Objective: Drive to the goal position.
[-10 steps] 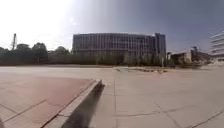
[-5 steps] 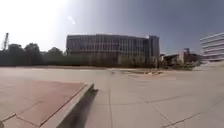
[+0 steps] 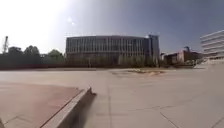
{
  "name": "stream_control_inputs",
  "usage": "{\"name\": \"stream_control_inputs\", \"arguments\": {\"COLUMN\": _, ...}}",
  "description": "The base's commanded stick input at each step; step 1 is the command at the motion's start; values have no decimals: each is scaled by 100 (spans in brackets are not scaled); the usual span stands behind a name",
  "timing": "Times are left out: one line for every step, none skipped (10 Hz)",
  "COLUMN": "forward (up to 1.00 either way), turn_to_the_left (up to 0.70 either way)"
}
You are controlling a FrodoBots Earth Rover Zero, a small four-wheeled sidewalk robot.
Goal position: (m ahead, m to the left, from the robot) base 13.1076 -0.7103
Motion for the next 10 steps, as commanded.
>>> {"name": "stream_control_inputs", "arguments": {"forward": 70, "turn_to_the_left": 0}}
{"name": "stream_control_inputs", "arguments": {"forward": 70, "turn_to_the_left": 0}}
{"name": "stream_control_inputs", "arguments": {"forward": 70, "turn_to_the_left": 0}}
{"name": "stream_control_inputs", "arguments": {"forward": 70, "turn_to_the_left": 0}}
{"name": "stream_control_inputs", "arguments": {"forward": 70, "turn_to_the_left": 0}}
{"name": "stream_control_inputs", "arguments": {"forward": 70, "turn_to_the_left": 0}}
{"name": "stream_control_inputs", "arguments": {"forward": 70, "turn_to_the_left": 0}}
{"name": "stream_control_inputs", "arguments": {"forward": 70, "turn_to_the_left": 0}}
{"name": "stream_control_inputs", "arguments": {"forward": 70, "turn_to_the_left": 0}}
{"name": "stream_control_inputs", "arguments": {"forward": 70, "turn_to_the_left": 0}}
